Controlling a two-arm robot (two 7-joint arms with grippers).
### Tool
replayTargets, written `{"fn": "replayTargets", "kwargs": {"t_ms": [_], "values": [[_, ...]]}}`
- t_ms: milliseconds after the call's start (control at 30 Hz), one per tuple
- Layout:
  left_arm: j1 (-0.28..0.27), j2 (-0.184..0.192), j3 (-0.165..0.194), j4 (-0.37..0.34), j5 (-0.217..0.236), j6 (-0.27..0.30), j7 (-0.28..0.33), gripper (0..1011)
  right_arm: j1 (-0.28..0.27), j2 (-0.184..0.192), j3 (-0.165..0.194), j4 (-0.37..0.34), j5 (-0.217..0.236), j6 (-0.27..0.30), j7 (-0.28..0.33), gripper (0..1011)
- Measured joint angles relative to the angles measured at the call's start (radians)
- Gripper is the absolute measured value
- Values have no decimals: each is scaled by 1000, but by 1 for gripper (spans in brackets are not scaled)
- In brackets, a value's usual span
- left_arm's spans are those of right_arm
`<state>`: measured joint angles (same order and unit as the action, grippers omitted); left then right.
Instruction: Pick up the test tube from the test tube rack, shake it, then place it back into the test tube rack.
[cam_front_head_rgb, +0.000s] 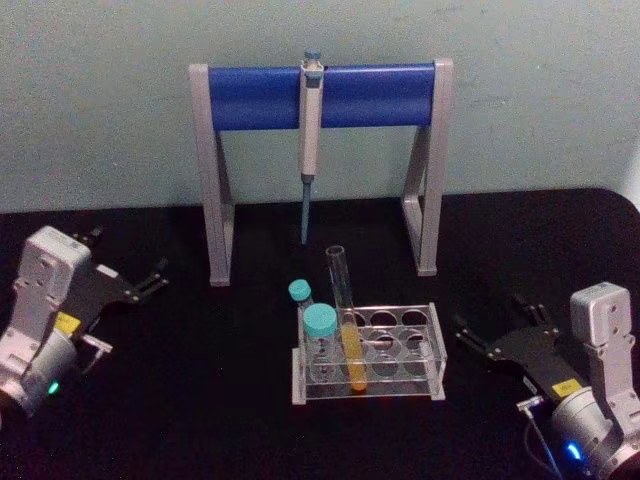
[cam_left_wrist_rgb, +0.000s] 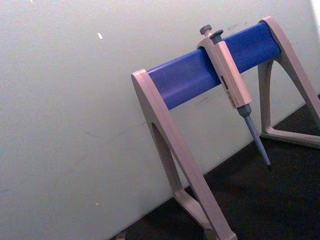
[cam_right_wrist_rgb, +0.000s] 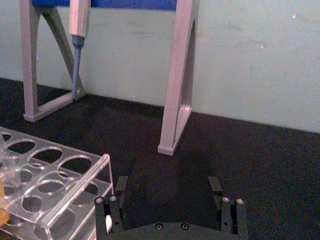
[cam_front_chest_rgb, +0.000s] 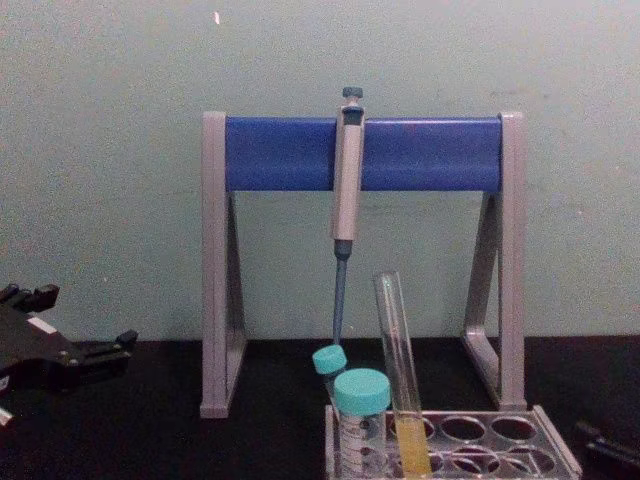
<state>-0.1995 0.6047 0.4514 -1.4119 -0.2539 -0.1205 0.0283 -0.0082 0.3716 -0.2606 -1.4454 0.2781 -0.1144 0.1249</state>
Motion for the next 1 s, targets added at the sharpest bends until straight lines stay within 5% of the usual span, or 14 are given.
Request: {"fn": "replayTargets", "kwargs": {"t_ms": [1000], "values": [[0,0,0,0,0,0,0,1001,-1,3,-1,-4,1,-4,2,1000]]}}
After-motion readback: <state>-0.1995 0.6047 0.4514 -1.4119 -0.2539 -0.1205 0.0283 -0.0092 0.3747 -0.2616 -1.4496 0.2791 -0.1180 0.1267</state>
